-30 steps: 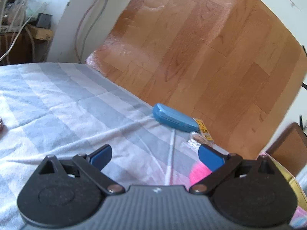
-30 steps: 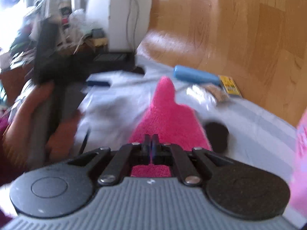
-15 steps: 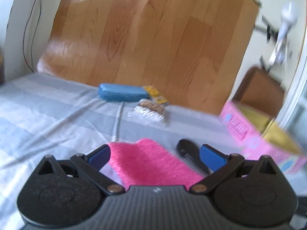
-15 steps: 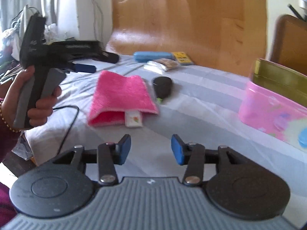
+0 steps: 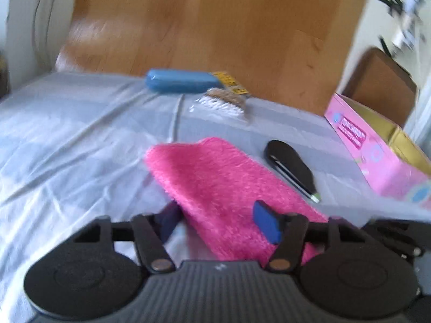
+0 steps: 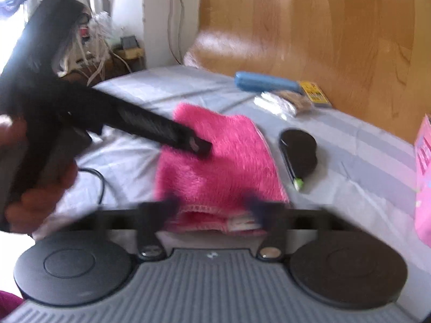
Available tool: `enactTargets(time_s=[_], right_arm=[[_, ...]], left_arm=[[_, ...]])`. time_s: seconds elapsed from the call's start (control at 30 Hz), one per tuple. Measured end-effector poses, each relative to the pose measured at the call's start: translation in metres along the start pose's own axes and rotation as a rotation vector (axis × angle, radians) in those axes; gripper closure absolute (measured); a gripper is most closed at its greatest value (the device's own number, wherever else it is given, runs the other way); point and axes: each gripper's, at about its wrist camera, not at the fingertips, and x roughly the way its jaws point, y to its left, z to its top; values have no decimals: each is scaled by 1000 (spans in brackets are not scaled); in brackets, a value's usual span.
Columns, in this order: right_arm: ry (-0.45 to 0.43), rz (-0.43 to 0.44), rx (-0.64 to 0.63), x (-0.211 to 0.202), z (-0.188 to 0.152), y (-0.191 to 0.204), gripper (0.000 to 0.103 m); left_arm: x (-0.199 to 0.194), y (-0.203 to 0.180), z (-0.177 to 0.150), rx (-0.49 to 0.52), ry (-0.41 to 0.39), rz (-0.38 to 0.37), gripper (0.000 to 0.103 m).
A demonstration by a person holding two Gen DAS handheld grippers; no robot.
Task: Organize soft objects
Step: 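Carry the pink towel into the pink tin and open the right gripper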
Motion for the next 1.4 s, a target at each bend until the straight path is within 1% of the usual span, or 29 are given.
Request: enactTargets(time_s=[0.03, 0.1, 0.17, 0.23, 0.27, 0.37, 0.43, 0.5, 0.57, 0.63, 0.7, 0.8, 0.9, 0.97, 1.0, 1.03, 1.07, 1.13, 1.17, 1.2, 1.27, 1.33, 1.4], right_arm=[[0, 4, 15, -1, 2, 1, 91], [-27, -34, -14, -6, 1, 6, 92], [-76, -87, -49, -17, -2, 13, 92], [-148, -140, -62, -33, 0, 12, 92], [-186, -179, -69, -44, -1, 9, 92], [-300, -337, -100, -72, 0, -1, 92], [-348, -430, -94, -89, -1, -16, 92], [-370, -502, -63, -104, -3, -38, 92], [-374, -570, -20, -118, -8, -62, 92], [-363, -632, 22, -127, -14, -91, 92], [-342, -684, 59, -132, -22, -119, 92], [-305, -740, 132, -137, -34, -162, 92], [-271, -781, 201, -135, -42, -202, 92], [-247, -805, 226, -128, -42, -221, 91], [-232, -817, 236, -124, -42, -230, 90], [-212, -823, 247, -120, -41, -238, 88], [-195, -823, 262, -116, -41, -246, 85], [-211, -822, 294, -113, -45, -253, 71], [-215, -808, 312, -113, -48, -254, 59], [-226, -791, 323, -116, -51, -255, 58], [-260, -776, 324, -123, -52, -252, 58], [-292, -774, 325, -128, -51, -249, 58], [-320, -761, 339, -133, -50, -244, 58]], left_arm=[[1, -5, -1, 16, 7, -23, 73], [-1, -10, 1, -8, 16, -122, 80], [-8, -20, 8, -10, -9, -191, 80], [-16, -36, 17, 19, -46, -238, 80], [-21, -47, 24, 45, -71, -261, 79], [-33, -86, 45, 128, -151, -345, 78], [-33, -116, 58, 179, -182, -407, 74], [-27, -148, 71, 226, -188, -470, 73], [-15, -182, 81, 274, -191, -514, 73], [6, -215, 89, 303, -169, -550, 73], [31, -246, 95, 309, -122, -589, 73], [69, -288, 98, 336, -74, -596, 73], [102, -317, 97, 353, -31, -577, 73], [121, -332, 98, 365, -15, -553, 73], [130, -339, 99, 372, -11, -533, 67], [139, -345, 99, 378, -3, -503, 57], [146, -350, 100, 380, 11, -474, 52], [158, -354, 100, 376, 29, -412, 44], [162, -353, 99, 371, 33, -390, 42], [164, -351, 98, 364, 37, -374, 42], [161, -346, 99, 338, 31, -377, 40], [148, -336, 99, 319, 13, -380, 40], [130, -329, 98, 326, -24, -393, 40]])
